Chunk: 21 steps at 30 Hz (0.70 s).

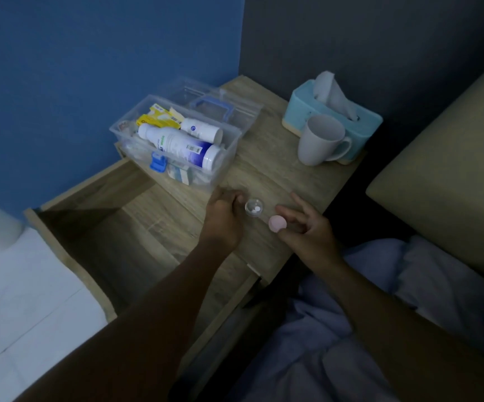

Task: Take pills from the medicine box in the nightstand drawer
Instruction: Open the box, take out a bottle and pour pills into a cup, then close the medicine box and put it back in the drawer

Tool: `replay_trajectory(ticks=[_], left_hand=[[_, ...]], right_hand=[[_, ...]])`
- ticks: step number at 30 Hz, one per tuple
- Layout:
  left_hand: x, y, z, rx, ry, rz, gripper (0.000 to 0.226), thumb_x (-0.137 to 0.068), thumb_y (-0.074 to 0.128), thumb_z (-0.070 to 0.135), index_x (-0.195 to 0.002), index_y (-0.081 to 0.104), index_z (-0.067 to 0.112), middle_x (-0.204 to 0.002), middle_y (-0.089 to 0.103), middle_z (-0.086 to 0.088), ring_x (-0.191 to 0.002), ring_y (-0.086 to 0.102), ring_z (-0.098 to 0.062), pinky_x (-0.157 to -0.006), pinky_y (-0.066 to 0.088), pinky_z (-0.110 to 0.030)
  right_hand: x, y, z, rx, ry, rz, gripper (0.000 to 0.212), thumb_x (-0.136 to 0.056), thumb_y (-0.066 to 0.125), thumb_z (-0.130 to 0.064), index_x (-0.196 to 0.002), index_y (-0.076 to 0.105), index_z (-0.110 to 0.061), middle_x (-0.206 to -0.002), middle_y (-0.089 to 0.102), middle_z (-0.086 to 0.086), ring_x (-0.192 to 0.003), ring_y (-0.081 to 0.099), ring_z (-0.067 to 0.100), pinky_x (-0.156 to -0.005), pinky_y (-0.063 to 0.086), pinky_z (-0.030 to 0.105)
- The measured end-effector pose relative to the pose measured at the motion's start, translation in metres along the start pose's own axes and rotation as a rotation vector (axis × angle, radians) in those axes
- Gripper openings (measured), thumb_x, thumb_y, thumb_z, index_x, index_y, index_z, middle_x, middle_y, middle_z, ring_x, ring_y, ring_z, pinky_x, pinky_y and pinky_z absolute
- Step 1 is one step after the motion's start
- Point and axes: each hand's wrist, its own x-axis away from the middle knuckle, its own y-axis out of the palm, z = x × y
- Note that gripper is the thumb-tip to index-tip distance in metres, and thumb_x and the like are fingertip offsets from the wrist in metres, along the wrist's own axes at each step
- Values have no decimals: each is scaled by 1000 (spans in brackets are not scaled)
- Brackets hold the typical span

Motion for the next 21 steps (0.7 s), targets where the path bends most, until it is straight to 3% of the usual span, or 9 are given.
replay_trajectory(ticks=[3,6,9,11,15,21], left_hand=[[14,-12,-11,-188,98,-50,30,-96,48,16,-121,64,9,-125,58,-14,-111,53,-30,-98,43,-40],[28,-20,-27,-372,191,-145,45,-97,49,24,-138,49,8,-148,45,-16,-135,40,-32,-114,34,-43],[35,-23,-32,-463,184,-251,59,-100,38,36,-151,27,7,-161,22,-15,-150,14,-27,-121,13,-34],[33,-24,-31,-520,225,-269,64,-99,42,38,-150,28,3,-159,24,-19,-149,18,-29,-121,17,-36],[23,-26,-32,-659,280,-355,74,-95,42,48,-151,24,3,-159,23,-20,-150,18,-29,-123,13,-35],[21,-21,-41,-814,305,-416,78,-95,16,56,-154,7,5,-163,8,-18,-152,4,-28,-123,13,-39]], right_hand=[[-2,-2,-6,-79,30,79,58,-82,70,1,-133,57,-21,-113,74,3,-96,68,0,-81,53,13],[-5,-4,-18,-3,3,175,44,-82,64,2,-123,64,-16,-109,74,8,-87,68,7,-77,51,13],[-11,-13,-36,198,-137,224,38,-82,61,-1,-117,68,-14,-108,73,2,-99,70,17,-87,55,26],[-20,-21,-51,302,-247,250,39,-83,59,-1,-120,66,-12,-119,70,4,-111,66,18,-96,52,32],[-50,-33,-78,481,-362,296,55,-84,61,-4,-137,50,-10,-142,51,12,-134,45,24,-111,39,35],[-112,-42,-99,854,-156,243,94,-88,64,-33,-157,5,-9,-166,6,12,-154,4,28,-124,10,46]])
